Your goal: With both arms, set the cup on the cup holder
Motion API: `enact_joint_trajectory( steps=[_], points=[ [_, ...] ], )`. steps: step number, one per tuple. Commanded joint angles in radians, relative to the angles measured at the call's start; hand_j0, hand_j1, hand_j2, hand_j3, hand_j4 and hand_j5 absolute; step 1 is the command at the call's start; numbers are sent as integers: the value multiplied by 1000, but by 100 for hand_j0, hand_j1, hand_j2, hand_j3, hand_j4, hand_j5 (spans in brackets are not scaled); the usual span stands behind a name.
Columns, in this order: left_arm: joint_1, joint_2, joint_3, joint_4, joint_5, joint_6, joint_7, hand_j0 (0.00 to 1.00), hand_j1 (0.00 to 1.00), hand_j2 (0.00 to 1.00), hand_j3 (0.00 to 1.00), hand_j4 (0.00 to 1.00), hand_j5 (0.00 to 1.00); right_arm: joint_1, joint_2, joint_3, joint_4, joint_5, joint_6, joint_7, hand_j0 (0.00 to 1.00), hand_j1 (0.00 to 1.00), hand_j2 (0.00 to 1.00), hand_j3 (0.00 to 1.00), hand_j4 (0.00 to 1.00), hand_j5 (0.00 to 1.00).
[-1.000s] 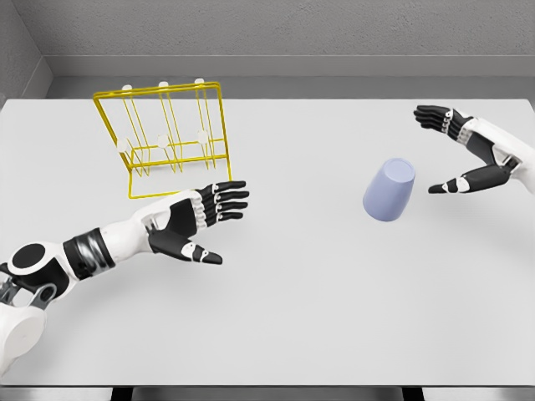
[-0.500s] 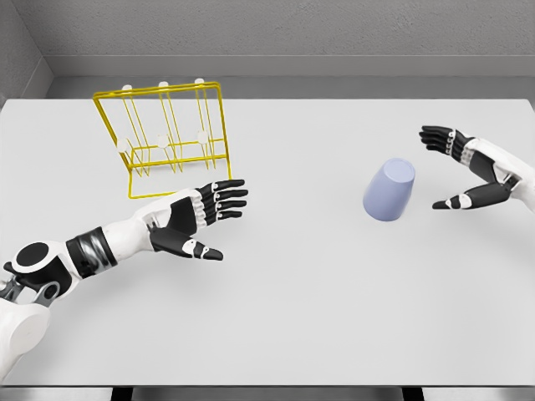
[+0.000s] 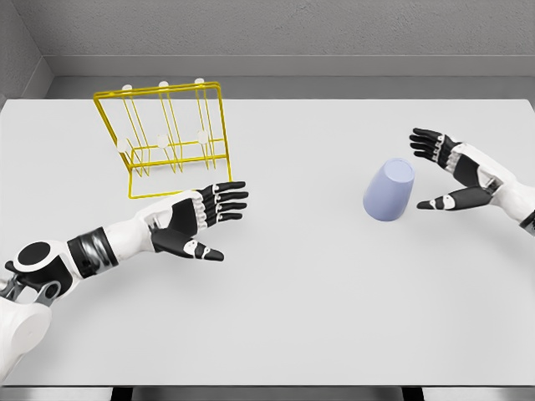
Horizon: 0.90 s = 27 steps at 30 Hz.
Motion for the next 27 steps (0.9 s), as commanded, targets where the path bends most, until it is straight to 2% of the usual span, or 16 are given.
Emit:
enact_joint_trajectory(
  steps=[1,8,22,25,27],
  points=[
    [0,0,9,6,3,4,0,100,100,100,100,100,100,0,16,-1,14,-14,6,0,100,100,100,100,100,100],
    [-2,-21,12,26,3,3,0,100,100,100,100,100,100,21,42,5,26,-14,6,3,100,100,100,100,100,100],
    [2,-37,12,27,3,3,0,100,100,100,100,100,100,15,84,46,26,-14,6,0,100,100,100,100,100,100],
    [2,-37,10,27,-66,3,0,100,100,100,100,100,100,15,90,48,29,-14,8,0,100,100,100,100,100,100],
    [2,-38,10,27,-73,1,0,100,100,100,100,100,100,15,91,49,32,-14,8,0,100,100,100,100,100,100]
  ],
)
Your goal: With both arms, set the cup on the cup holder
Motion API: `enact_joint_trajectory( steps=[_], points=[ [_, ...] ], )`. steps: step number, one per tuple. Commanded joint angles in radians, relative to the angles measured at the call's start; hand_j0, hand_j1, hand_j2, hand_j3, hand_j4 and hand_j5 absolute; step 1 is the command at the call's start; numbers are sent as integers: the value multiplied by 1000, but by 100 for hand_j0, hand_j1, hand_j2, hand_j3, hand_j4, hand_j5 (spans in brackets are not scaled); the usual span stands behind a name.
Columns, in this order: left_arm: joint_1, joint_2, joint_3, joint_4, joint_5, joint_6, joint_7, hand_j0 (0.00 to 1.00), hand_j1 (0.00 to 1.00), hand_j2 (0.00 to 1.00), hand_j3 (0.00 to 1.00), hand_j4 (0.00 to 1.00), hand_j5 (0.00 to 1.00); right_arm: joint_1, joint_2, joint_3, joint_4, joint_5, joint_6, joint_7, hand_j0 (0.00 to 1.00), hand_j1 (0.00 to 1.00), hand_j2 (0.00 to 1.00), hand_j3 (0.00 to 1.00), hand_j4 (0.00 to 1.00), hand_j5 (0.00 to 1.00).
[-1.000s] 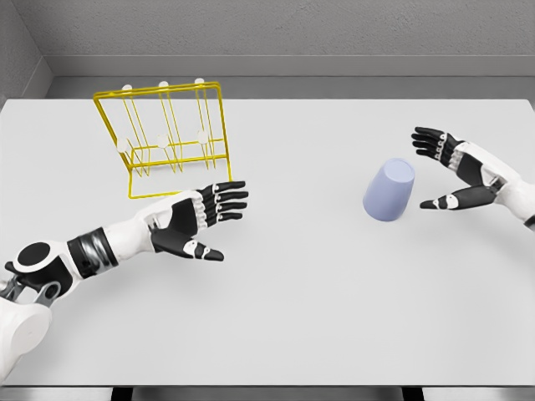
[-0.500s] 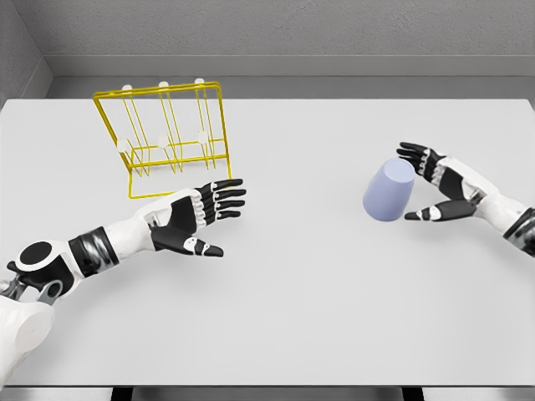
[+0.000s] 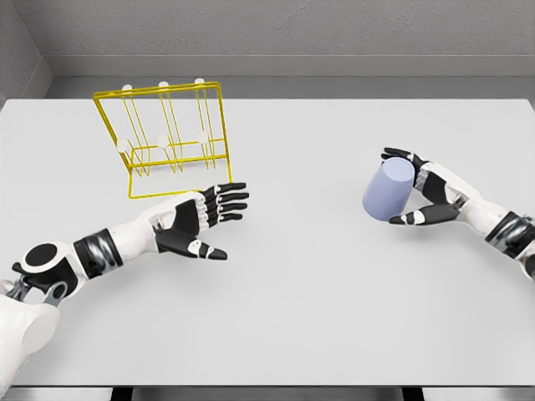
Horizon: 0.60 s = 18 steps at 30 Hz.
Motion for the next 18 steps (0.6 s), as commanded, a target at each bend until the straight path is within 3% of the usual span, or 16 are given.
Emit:
enact_joint_trajectory(
  steps=[1,9,12,18],
  points=[
    [-2,-1,0,-2,-14,-1,0,100,100,100,100,100,100,0,5,8,4,4,-1,1,100,100,100,100,100,100],
    [5,-13,0,-9,-42,7,0,100,100,100,100,100,100,-8,17,16,17,4,16,0,100,100,100,100,100,100],
    [5,-19,1,-9,-43,4,0,100,100,100,100,100,100,-12,23,14,25,4,16,0,88,88,88,88,88,88],
    [6,-25,3,-8,-43,1,0,100,100,100,100,100,100,-23,38,17,34,9,44,0,77,77,77,77,77,77]
  ],
)
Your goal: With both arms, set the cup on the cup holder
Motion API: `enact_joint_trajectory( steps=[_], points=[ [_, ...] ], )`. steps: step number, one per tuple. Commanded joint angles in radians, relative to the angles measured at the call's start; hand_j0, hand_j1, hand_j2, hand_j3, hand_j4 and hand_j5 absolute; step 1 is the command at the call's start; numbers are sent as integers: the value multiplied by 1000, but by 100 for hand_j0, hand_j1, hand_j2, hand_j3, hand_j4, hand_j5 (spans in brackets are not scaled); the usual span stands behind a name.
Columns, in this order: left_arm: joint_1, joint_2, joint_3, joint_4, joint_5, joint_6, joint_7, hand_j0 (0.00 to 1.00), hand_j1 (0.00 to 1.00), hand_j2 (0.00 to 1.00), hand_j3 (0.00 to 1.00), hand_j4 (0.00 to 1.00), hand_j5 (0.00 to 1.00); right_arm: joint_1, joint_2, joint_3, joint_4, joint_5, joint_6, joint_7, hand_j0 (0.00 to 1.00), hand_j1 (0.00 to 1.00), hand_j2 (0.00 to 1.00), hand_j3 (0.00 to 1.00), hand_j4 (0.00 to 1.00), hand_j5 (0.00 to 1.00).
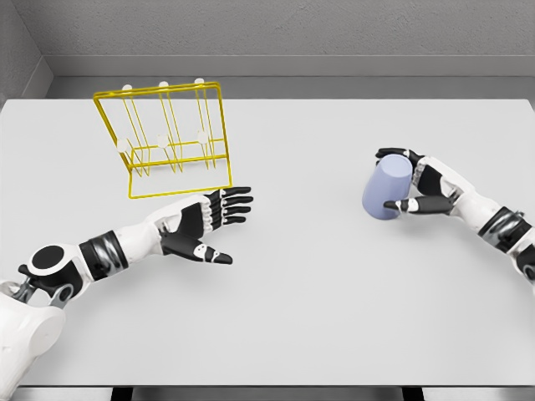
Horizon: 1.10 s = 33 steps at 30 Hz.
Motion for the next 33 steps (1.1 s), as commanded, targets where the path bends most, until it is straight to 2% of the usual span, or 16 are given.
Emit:
enact_joint_trajectory(
  steps=[1,4,6,16,22,25,33],
  points=[
    [0,-5,0,0,6,-1,0,100,100,100,100,100,100,0,4,22,7,47,0,5,74,74,74,74,74,74],
    [2,-10,11,0,8,-1,0,100,100,100,100,100,100,-3,10,32,19,49,-3,5,67,67,67,67,67,67],
    [3,-11,11,1,8,-1,0,100,100,100,100,100,100,-11,10,32,19,49,-7,5,65,65,65,65,65,65],
    [3,-19,13,1,6,1,0,100,100,100,100,100,100,-44,-5,26,6,52,-30,5,65,65,65,65,65,65],
    [3,-19,13,1,6,1,0,100,100,100,100,100,100,-83,-23,22,-36,49,-35,5,64,64,64,64,64,64],
    [3,-19,13,1,6,1,0,100,100,100,100,100,100,-84,-39,22,-79,50,-36,5,64,64,64,64,64,64],
    [3,-19,13,3,6,2,0,100,100,100,100,100,100,-87,-36,22,-126,52,-38,5,61,61,61,61,61,61]
  ],
)
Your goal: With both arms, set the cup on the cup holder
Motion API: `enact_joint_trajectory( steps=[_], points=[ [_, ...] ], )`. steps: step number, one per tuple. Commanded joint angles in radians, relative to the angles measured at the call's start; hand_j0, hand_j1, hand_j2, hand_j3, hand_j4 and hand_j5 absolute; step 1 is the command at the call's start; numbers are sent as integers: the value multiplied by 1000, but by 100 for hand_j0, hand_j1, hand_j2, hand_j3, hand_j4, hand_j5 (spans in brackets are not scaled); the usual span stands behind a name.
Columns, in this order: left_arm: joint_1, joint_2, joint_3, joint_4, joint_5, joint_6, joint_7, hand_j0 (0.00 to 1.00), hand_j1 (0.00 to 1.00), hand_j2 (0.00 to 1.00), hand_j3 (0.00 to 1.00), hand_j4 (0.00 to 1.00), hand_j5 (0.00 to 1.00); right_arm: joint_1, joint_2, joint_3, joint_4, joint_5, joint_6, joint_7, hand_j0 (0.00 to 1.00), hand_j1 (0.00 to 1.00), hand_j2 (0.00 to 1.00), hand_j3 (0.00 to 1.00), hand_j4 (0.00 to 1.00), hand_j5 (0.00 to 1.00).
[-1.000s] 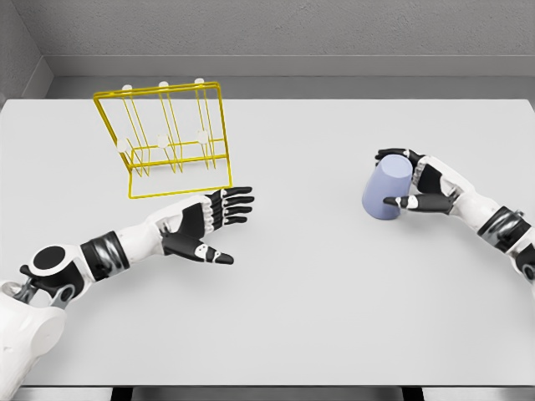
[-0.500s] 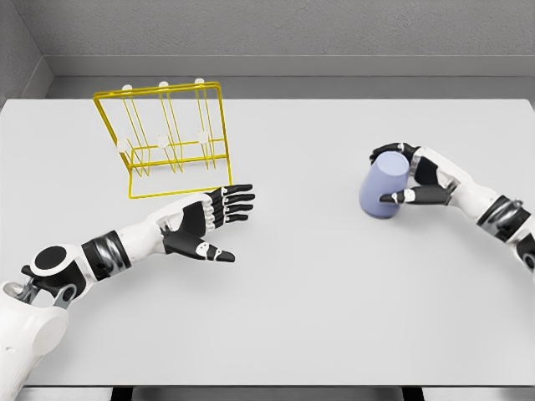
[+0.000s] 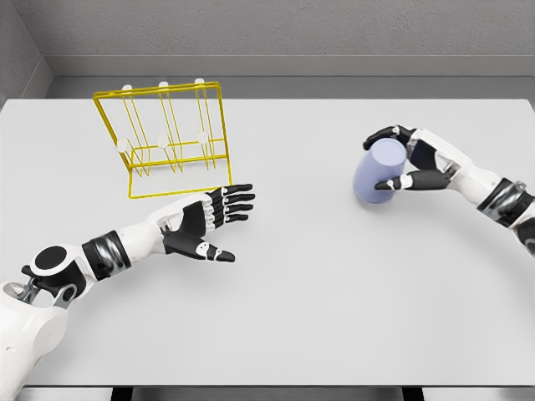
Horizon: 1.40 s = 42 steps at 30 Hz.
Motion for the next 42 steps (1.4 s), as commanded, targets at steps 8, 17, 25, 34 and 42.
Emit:
enact_joint_trajectory(
  steps=[8,17,25,34,42],
  points=[
    [0,1,2,0,7,1,0,100,100,100,100,100,100,0,28,5,-81,-4,1,0,62,62,62,62,62,62],
    [2,1,6,-2,7,3,0,100,100,100,100,100,100,0,109,43,-110,-1,7,-2,61,61,61,61,61,61],
    [6,0,20,-2,5,1,0,100,100,100,100,100,100,-6,173,103,-100,3,12,-3,61,61,61,61,61,61],
    [31,1,60,-3,5,4,0,100,100,100,100,100,100,-15,213,123,-22,25,16,-3,60,60,60,60,60,60],
    [67,9,103,-11,7,30,0,100,100,100,100,100,100,-23,236,161,-9,57,16,-49,60,60,60,60,60,60]
  ],
)
